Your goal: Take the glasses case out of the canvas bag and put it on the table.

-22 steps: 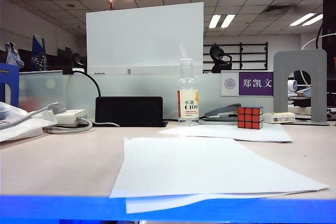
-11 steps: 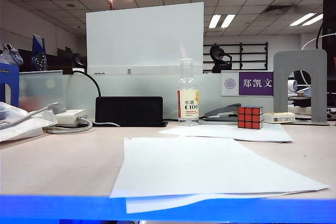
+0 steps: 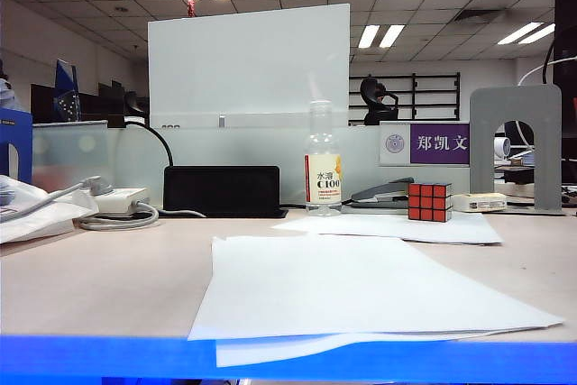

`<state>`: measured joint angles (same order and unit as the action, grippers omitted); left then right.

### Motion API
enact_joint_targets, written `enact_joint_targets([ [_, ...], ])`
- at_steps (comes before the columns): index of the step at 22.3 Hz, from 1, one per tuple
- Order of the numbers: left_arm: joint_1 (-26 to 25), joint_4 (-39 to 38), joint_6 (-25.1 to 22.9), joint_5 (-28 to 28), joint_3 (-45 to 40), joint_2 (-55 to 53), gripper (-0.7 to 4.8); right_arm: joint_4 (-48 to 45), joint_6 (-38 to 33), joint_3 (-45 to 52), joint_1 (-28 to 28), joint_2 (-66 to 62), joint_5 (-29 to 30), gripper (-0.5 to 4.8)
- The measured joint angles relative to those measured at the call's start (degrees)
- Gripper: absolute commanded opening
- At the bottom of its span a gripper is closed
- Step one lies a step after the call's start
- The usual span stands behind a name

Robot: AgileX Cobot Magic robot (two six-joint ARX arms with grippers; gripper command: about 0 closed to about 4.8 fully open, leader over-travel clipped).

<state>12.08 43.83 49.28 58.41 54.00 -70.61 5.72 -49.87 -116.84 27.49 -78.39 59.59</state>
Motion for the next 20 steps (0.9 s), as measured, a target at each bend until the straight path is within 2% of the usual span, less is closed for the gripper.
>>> enact_joint_targets([
  [5,-4.6,-4.3,-2.0,-5.0,0.0,-0.2,-0.06,14.8,12.0,0.0,-6.1,0.0,-0.9,1.80],
  [7,-6.9,-5.0,-2.1,-5.2,0.0,-1.4,-0.06,19.9,15.3,0.0,-10.3,-0.1,-1.6,1.81],
  [10,-9.0,-6.3,-2.1,-6.6,0.0,-4.0,-0.06,31.4,22.6,0.0,-12.4,-0.9,-3.3,1.81],
  [12,-10.3,-6.7,-2.1,-8.5,-0.1,-4.6,-0.06,40.2,29.2,0.0,-14.0,-1.2,-11.0,1.81],
  [13,-11.5,-6.6,-2.1,-9.2,0.0,-4.9,-0.06,45.8,33.6,0.0,-14.2,-1.5,-18.2,1.81],
  [14,-12.1,-6.6,-2.1,-9.4,0.0,-5.2,-0.06,49.1,36.2,0.1,-13.9,-1.5,-22.2,1.81],
  [20,-15.3,-8.1,-1.8,-11.9,0.0,-5.5,-0.06,58.8,43.5,0.3,-13.9,-0.2,-34.8,1.87],
])
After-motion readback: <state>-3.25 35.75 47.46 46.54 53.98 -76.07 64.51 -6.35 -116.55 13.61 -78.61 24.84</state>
